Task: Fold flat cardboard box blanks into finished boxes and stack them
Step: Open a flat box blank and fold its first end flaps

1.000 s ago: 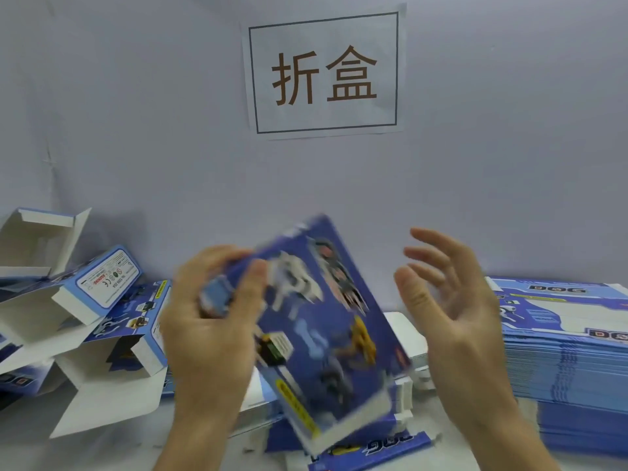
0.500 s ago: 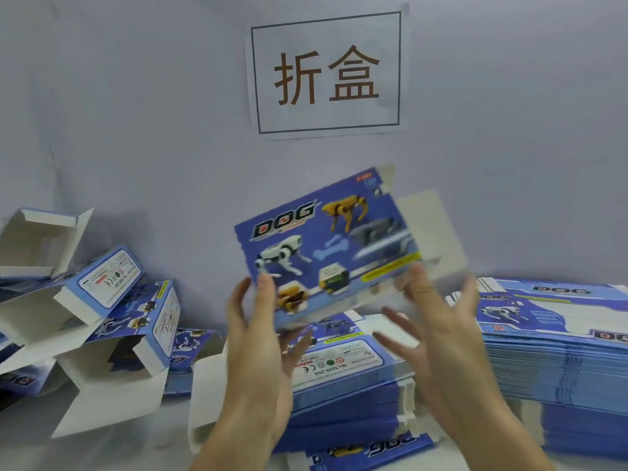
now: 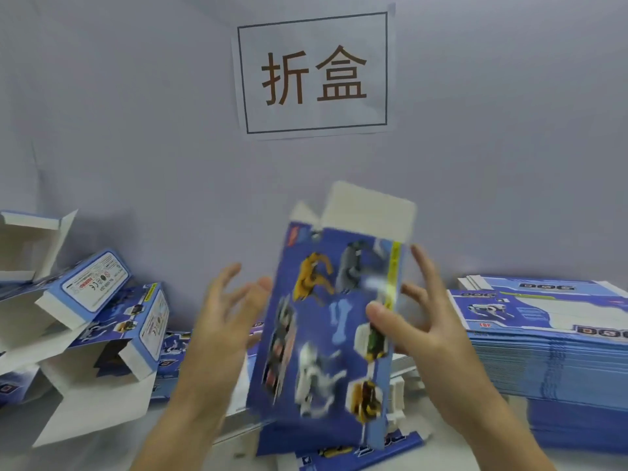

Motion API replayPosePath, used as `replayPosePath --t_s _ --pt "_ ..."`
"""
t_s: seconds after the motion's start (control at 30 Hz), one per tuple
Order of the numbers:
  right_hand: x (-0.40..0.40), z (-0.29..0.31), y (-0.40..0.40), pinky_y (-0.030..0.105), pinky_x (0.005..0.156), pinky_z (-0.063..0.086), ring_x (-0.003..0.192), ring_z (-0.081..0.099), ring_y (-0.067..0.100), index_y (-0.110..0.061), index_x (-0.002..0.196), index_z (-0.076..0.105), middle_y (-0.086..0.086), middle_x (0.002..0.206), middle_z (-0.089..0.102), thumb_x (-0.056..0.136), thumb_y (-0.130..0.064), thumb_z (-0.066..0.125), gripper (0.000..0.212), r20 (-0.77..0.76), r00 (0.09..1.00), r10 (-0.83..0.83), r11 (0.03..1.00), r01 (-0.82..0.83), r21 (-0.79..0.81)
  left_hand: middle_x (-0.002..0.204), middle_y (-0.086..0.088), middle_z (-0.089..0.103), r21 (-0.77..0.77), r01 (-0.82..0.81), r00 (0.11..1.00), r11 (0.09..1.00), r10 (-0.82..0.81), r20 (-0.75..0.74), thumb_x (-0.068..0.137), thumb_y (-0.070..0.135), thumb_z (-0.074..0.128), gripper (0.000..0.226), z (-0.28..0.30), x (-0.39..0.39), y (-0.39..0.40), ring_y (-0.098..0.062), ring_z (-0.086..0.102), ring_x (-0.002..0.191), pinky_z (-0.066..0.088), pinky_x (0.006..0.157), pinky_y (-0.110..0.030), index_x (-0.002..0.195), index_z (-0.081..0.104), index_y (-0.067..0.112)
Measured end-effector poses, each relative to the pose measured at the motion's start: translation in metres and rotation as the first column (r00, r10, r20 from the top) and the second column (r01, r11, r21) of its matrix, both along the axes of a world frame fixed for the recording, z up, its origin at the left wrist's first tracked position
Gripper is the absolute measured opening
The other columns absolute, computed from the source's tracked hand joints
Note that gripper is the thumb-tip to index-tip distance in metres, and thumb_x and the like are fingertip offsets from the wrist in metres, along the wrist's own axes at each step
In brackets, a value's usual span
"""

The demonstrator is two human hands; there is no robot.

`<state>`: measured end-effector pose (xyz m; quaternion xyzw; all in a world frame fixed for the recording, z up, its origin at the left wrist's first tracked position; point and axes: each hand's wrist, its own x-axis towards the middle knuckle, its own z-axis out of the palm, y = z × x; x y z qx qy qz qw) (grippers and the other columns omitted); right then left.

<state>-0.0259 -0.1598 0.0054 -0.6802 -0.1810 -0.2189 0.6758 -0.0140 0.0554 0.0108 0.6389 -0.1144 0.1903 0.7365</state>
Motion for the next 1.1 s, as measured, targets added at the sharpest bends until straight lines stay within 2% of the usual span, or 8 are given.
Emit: replayPosePath --t_s 0.13,0.2,0.33,0.63,0.77,0.87,0.97,1.1 --pt "-0.003 -0.007 0.003 0.012 0.076 0.054 0.107 0.063 -0.01 -0.079 0.134 0.021 -0.032 0.135 0.049 0.071 -0.04 0.079 0.095 -0.035 0.951 0.306 0.922 -0.305 -0.238 0.122 -0.018 0.068 -0.069 0.171 0.985 0.983 -0.169 0.037 0.055 0.07 0.083 0.09 0.004 -0.007 0.015 -0.042 0.068 0.098 0.055 0.081 -0.05 0.134 0.054 0.038" --pt "-0.003 -0.008 0.01 0.008 0.076 0.052 0.111 0.059 -0.015 -0.081 0.133 0.018 -0.043 0.133 0.047 0.08 -0.038 0.074 0.088 -0.045 0.929 0.367 0.902 -0.367 -0.225 0.127 -0.006 0.069 -0.019 0.215 0.97 0.976 -0.211 0.116 0.057 0.07 0.083 0.079 0.007 -0.01 0.017 -0.034 0.071 0.1 0.058 0.077 -0.045 0.129 0.053 0.056" --pt "0.003 -0.005 0.025 0.014 0.083 0.054 0.103 0.064 -0.013 -0.07 0.133 0.036 -0.033 0.117 0.064 0.085 -0.057 0.069 0.061 0.085 0.983 0.163 0.987 -0.163 -0.001 0.126 0.006 0.069 0.094 0.208 0.96 0.974 -0.222 0.169 0.057 0.077 0.078 0.075 0.006 -0.011 0.004 -0.03 0.065 0.118 0.046 0.1 -0.06 0.124 0.046 0.066" --pt "0.003 -0.007 0.04 -0.001 0.074 0.045 0.105 0.062 -0.013 -0.04 0.143 0.047 -0.033 0.115 0.065 0.091 -0.055 0.053 0.054 0.268 0.962 -0.047 0.998 0.053 -0.015 0.101 -0.012 0.076 -0.128 0.033 0.971 0.991 -0.001 0.24 0.05 0.069 0.084 0.074 -0.006 -0.005 -0.011 -0.033 0.075 0.08 0.062 0.06 -0.039 0.115 0.054 0.05" --pt "0.003 -0.006 0.035 0.0 0.075 0.044 0.106 0.061 -0.014 -0.037 0.138 0.052 -0.034 0.113 0.066 0.091 -0.052 0.05 0.049 0.287 0.956 -0.068 0.997 0.072 -0.001 0.108 -0.01 0.075 -0.066 0.022 0.944 0.998 0.001 0.329 0.053 0.08 0.077 0.076 -0.004 -0.007 -0.017 -0.034 0.071 0.101 0.054 0.085 -0.064 0.12 0.063 0.046" --pt "0.003 -0.004 0.032 0.007 0.076 0.049 0.104 0.066 -0.004 -0.045 0.124 0.062 -0.025 0.109 0.07 0.093 -0.051 0.054 0.032 0.298 0.953 -0.057 0.998 0.065 -0.016 0.088 -0.028 0.064 -0.079 -0.072 0.951 0.994 0.092 0.296 0.056 0.086 0.07 0.07 -0.004 -0.008 -0.023 -0.038 0.058 0.078 0.046 0.072 -0.077 0.113 0.07 0.045" --pt "0.002 -0.004 0.033 0.025 0.063 0.057 0.081 0.071 0.013 -0.048 0.108 0.062 -0.007 0.086 0.07 0.092 -0.047 0.052 0.019 0.277 0.959 -0.055 0.995 0.075 -0.059 0.082 -0.033 0.06 -0.037 -0.106 0.939 0.994 0.112 0.325 0.073 0.074 0.062 0.045 -0.006 -0.008 -0.023 -0.05 0.06 0.067 0.055 0.059 -0.061 0.09 0.073 0.033" --pt "-0.002 -0.003 0.029 0.032 0.067 0.06 0.08 0.074 0.023 -0.035 0.107 0.059 0.005 0.086 0.072 0.087 -0.054 0.054 0.028 0.17 0.978 0.124 0.992 -0.127 0.008 0.08 -0.026 0.064 0.008 0.003 0.939 1.0 -0.005 0.343 0.082 0.064 0.062 0.041 -0.009 -0.006 -0.022 -0.026 0.07 0.066 0.059 0.053 -0.035 0.087 0.067 0.024"
